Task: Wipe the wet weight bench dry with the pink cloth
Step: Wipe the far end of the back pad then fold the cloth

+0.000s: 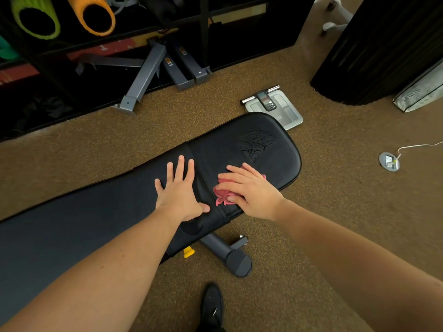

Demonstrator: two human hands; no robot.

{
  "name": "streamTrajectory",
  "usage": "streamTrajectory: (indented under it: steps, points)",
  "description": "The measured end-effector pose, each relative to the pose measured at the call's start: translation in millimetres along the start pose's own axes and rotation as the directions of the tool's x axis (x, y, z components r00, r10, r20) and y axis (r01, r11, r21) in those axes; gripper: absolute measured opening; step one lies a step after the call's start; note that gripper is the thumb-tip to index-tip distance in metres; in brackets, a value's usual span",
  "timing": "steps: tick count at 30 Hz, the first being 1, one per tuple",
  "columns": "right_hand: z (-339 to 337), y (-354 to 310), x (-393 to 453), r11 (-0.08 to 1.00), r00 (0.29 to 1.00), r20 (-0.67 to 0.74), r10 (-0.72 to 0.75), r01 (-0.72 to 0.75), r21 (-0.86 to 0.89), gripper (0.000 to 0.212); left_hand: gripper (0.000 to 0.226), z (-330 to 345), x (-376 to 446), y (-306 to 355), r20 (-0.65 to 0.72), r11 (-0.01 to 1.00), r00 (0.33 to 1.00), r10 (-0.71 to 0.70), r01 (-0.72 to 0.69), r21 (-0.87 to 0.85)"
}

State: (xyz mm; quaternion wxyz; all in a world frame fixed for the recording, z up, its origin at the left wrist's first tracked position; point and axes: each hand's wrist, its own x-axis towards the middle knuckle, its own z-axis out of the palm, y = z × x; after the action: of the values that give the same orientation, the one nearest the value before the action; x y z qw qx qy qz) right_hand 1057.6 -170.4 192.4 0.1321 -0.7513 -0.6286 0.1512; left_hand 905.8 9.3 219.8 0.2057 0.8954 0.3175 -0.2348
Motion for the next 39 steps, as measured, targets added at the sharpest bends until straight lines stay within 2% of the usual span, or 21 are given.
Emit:
streamTrajectory:
  steps: [9, 11, 12, 14, 16, 18, 20, 23, 26, 29, 39]
  points:
    - [7, 0, -43, 0.997, 0.998, 0.008, -0.057, 0.056, 0.06, 0.038, 0.133, 0, -1, 0, 0.0, 1.0, 1.0, -0.002, 0.002, 0.001]
    - [3, 5, -54, 0.997, 0.999, -0.039, -0.025, 0.027, 0.07, 0.038, 0.133, 0, 0, 0, -0.001, 1.0, 1.0, -0.002, 0.002, 0.009]
    - [-3, 9, -56, 0.996, 0.994, -0.109, 0.029, -0.019, 0.091, 0.037, 0.133, 1, 0, 0, -0.002, 1.0, 1.0, -0.001, 0.001, 0.015]
    - [-24, 12, -54, 0.974, 0.937, -0.293, 0.192, -0.145, 0.174, 0.035, 0.133, 1, 1, 0, 0.0, 1.0, 1.0, -0.001, 0.001, 0.017]
    - [-47, 21, -49, 0.886, 0.795, -0.415, 0.441, -0.313, 0.343, 0.034, 0.132, 1, 2, -1, 0.006, 1.0, 1.0, -0.002, 0.002, 0.016]
    - [-62, 40, -39, 0.759, 0.656, -0.408, 0.635, -0.429, 0.489, 0.037, 0.132, 1, 2, -1, 0.009, 1.0, 1.0, 0.001, -0.001, 0.018]
    - [-63, 59, -28, 0.702, 0.627, -0.334, 0.704, -0.546, 0.456, 0.039, 0.132, 2, 2, -1, 0.009, 1.0, 1.0, 0.001, -0.001, 0.014]
    - [-44, 66, -14, 0.747, 0.671, -0.333, 0.663, -0.624, 0.231, 0.041, 0.132, 2, 3, -1, 0.013, 1.0, 1.0, -0.002, 0.002, 0.013]
    - [-25, 48, -2, 0.81, 0.745, -0.353, 0.566, -0.582, 0.073, 0.04, 0.132, 1, 3, 0, 0.016, 1.0, 1.0, -0.005, 0.005, 0.014]
    - [-11, 23, -1, 0.85, 0.801, -0.32, 0.507, -0.525, 0.033, 0.04, 0.133, 1, 2, 0, 0.021, 1.0, 1.0, -0.003, 0.002, 0.013]
    - [22, -24, -15, 0.951, 0.921, -0.237, 0.31, -0.305, 0.058, 0.036, 0.133, 0, 1, 1, 0.017, 1.0, 1.0, 0.0, 0.0, -0.002]
